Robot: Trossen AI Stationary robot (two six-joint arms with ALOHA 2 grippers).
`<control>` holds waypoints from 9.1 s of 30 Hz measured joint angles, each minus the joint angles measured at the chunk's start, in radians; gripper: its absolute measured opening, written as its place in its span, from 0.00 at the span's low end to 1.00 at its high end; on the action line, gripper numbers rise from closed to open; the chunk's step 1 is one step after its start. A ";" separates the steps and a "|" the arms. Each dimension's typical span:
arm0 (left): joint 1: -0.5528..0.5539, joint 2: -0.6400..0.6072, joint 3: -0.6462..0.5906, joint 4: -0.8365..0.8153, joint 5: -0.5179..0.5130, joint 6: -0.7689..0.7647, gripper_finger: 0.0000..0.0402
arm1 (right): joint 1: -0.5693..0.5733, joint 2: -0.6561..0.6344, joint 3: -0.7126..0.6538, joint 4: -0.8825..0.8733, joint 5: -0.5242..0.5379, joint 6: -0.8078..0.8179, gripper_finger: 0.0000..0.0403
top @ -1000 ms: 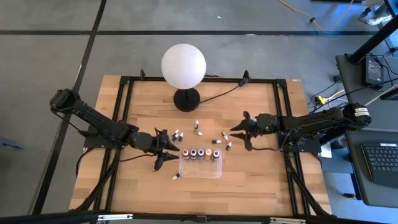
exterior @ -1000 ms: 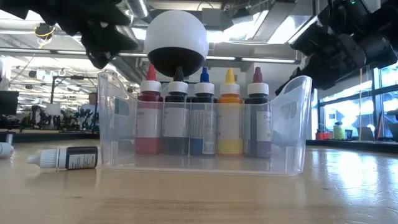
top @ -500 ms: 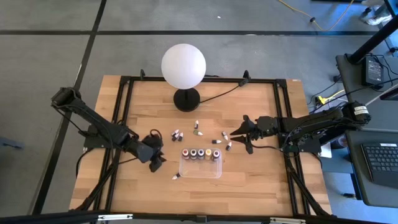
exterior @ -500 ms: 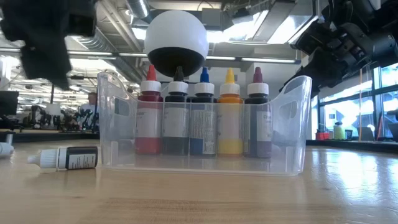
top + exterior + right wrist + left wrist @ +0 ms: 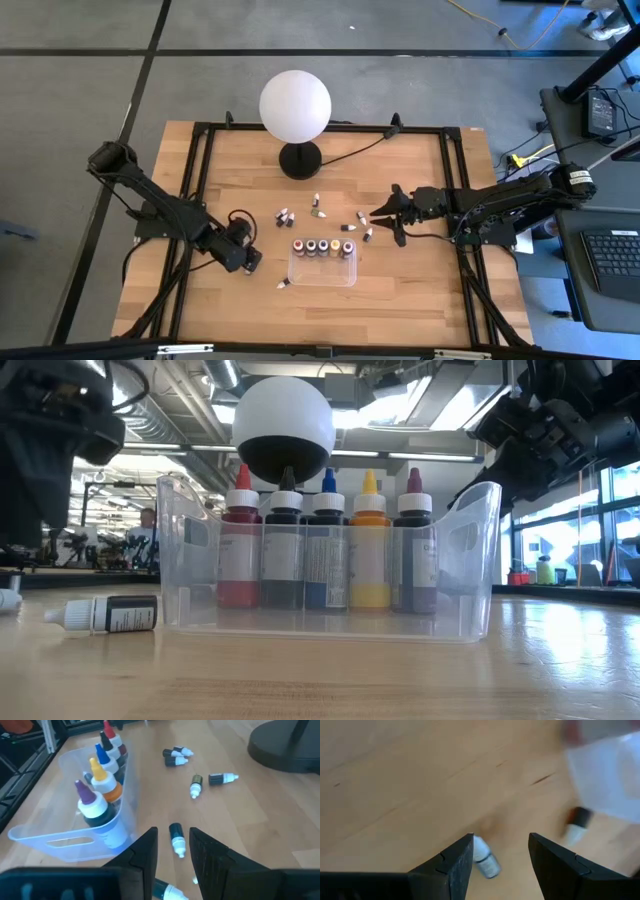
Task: Pick & Place food coloring
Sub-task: Put the small blue food coloring bottle into the transparent bin, then put the small red food coloring bottle into the transparent bin
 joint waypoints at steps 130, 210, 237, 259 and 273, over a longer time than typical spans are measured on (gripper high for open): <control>0.049 0.225 0.290 0.672 -0.093 1.531 0.27 | 0.059 0.034 0.192 -0.414 -0.084 -0.442 0.43; -0.293 0.256 0.023 0.706 -0.448 1.171 0.47 | 0.070 0.234 0.192 -0.315 0.012 -0.356 0.43; -0.193 0.564 0.054 0.733 -0.402 1.021 0.45 | 0.070 0.234 0.192 -0.312 0.015 -0.359 0.43; -0.194 0.418 0.051 0.745 -0.299 1.062 0.20 | 0.070 0.234 0.192 -0.313 0.015 -0.360 0.43; -0.024 0.201 0.054 0.822 -0.231 1.361 0.18 | 0.070 0.234 0.192 -0.314 0.015 -0.360 0.43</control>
